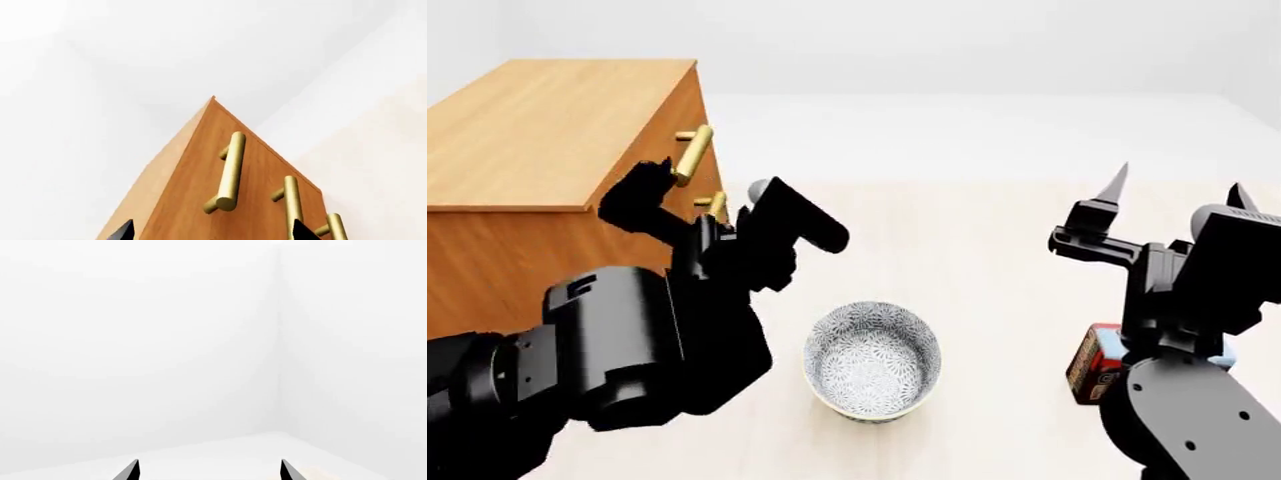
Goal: Put the butter at the back in the top drawer of the cabinet and close it.
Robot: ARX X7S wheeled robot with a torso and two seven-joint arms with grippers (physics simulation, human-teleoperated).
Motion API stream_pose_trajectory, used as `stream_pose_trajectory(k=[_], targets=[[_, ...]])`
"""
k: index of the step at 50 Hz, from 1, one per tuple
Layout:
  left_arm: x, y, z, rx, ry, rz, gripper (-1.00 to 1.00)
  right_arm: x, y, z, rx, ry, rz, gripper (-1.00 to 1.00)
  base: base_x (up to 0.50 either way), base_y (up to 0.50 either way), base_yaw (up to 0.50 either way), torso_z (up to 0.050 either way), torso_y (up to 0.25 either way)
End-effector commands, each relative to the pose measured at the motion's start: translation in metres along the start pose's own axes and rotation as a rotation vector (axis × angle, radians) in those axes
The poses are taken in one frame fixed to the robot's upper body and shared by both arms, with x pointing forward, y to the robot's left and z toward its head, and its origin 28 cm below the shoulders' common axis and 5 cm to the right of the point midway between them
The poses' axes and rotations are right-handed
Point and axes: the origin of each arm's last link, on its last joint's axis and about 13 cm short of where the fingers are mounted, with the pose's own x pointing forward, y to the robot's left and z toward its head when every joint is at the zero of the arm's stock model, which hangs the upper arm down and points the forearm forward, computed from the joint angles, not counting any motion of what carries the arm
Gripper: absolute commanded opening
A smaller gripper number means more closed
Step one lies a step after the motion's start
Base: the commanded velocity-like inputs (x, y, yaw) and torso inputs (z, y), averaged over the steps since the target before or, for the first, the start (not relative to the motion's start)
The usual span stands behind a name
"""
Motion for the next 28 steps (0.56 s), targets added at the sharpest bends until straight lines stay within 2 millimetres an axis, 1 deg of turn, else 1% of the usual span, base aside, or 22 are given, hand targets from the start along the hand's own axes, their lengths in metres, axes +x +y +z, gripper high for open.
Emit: stream_pose_trajectory(k=[1, 4, 12, 18, 24, 28], targets=[[-0.057, 0.052, -0.021, -0.241, -0.202, 0.066, 1.00, -0.006, -0.002, -0.001, 0.000, 0.006, 0.004, 1.00, 0.00, 0.00, 0.00, 0.000, 0.000], [-0.069, 0.062, -0.028, -0.330, -0.232, 0.049, 1.00, -0.006, -0.003, -0.001, 0.000, 0.011, 0.011, 1.00, 0.00, 0.00, 0.00, 0.000, 0.000], [-0.099, 0.075, -0.050, -0.563, -0.300, -0.034, 1.00, -0.002, -0.006, 0.005, 0.011, 0.012, 0.048, 1.00, 0.00, 0.00, 0.00, 0.000, 0.000], [-0.112, 0.082, -0.063, -0.703, -0.337, -0.068, 1.00, -0.006, -0.007, 0.008, 0.025, 0.001, 0.082, 1.00, 0.00, 0.00, 0.00, 0.000, 0.000], [-0.125, 0.086, -0.074, -0.862, -0.429, -0.082, 1.00, -0.011, -0.010, 0.012, 0.056, -0.019, 0.128, 1.00, 0.00, 0.00, 0.00, 0.000, 0.000], [-0.129, 0.083, -0.083, -0.933, -0.480, -0.140, 1.00, -0.011, -0.008, 0.013, 0.092, -0.012, 0.201, 1.00, 0.00, 0.00, 0.00, 0.000, 0.000]])
